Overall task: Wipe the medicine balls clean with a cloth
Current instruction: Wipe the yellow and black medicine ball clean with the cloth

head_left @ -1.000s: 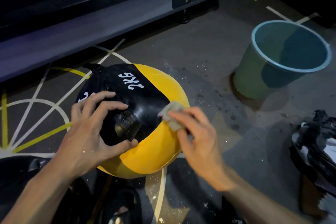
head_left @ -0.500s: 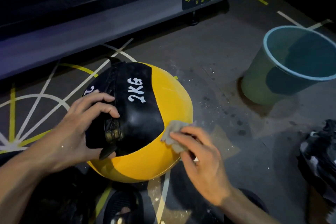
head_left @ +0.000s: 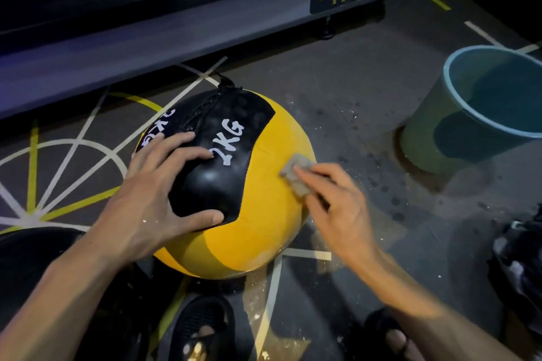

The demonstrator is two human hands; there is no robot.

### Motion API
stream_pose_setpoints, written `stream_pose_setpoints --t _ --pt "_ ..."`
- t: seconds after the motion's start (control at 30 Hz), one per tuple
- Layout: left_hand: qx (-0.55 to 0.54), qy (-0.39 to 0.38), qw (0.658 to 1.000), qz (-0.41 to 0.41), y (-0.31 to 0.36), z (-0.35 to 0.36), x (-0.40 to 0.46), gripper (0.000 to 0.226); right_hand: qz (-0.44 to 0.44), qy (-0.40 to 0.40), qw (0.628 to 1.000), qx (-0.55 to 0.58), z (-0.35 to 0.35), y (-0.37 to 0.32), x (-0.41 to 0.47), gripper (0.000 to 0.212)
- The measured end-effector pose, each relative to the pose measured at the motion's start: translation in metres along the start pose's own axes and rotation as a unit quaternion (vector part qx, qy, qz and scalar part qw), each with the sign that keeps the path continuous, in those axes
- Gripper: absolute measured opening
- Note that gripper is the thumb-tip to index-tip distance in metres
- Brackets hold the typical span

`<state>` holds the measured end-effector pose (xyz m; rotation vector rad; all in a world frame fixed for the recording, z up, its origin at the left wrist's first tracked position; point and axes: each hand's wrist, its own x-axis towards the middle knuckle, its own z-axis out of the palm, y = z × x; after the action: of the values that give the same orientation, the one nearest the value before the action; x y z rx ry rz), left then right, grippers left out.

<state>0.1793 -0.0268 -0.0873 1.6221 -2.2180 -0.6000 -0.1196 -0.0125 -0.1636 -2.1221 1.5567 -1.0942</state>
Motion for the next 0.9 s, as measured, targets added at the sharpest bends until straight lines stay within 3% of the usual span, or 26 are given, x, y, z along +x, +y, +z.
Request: stream_pose_setpoints --t 0.07,0.2,0.3,0.4,0.47,0.53,0.7,0.77,0.9 --pt "-0.012 0.001 1.0 0.003 -0.007 -0.004 -0.001 0.089 0.02 0.019 0.999 0.019 0.001 -0.003 0.004 0.04" --pt "-0.031 -0.012 0.999 0.005 -0.021 -0.009 -0.005 0.087 -0.089 -0.074 0.991 0.063 0.011 -0.054 -0.038 0.035" --pt "-0.035 -0.022 0.999 0.006 -0.026 -0.009 -0.011 0.088 -0.124 -0.064 0.988 0.062 0.013 -0.042 -0.027 0.03" --pt "-0.035 -0.034 0.999 0.015 -0.027 -0.01 -0.008 0.089 -0.052 0.005 0.998 0.023 0.016 -0.014 0.014 0.033" --pt "-0.031 -0.035 0.999 0.021 -0.026 -0.011 -0.005 0.089 0.021 0.016 1.0 0.018 0.019 -0.004 0.028 0.035" --pt "-0.033 -0.042 0.998 0.028 -0.029 -0.013 -0.005 0.088 0.032 0.018 0.999 0.024 0.021 -0.008 0.025 0.037" --pt "-0.083 -0.109 0.99 0.028 -0.04 -0.034 0.003 0.077 -0.022 -0.048 0.997 0.049 0.019 -0.042 -0.031 0.041" --pt "-0.099 -0.083 0.991 0.029 -0.035 -0.035 0.01 0.072 -0.057 -0.075 0.994 0.05 0.02 -0.048 -0.049 0.041" --pt "-0.033 -0.015 0.999 0.018 -0.013 -0.011 0.024 0.081 -0.137 -0.092 0.986 -0.015 0.024 -0.047 -0.062 0.035"
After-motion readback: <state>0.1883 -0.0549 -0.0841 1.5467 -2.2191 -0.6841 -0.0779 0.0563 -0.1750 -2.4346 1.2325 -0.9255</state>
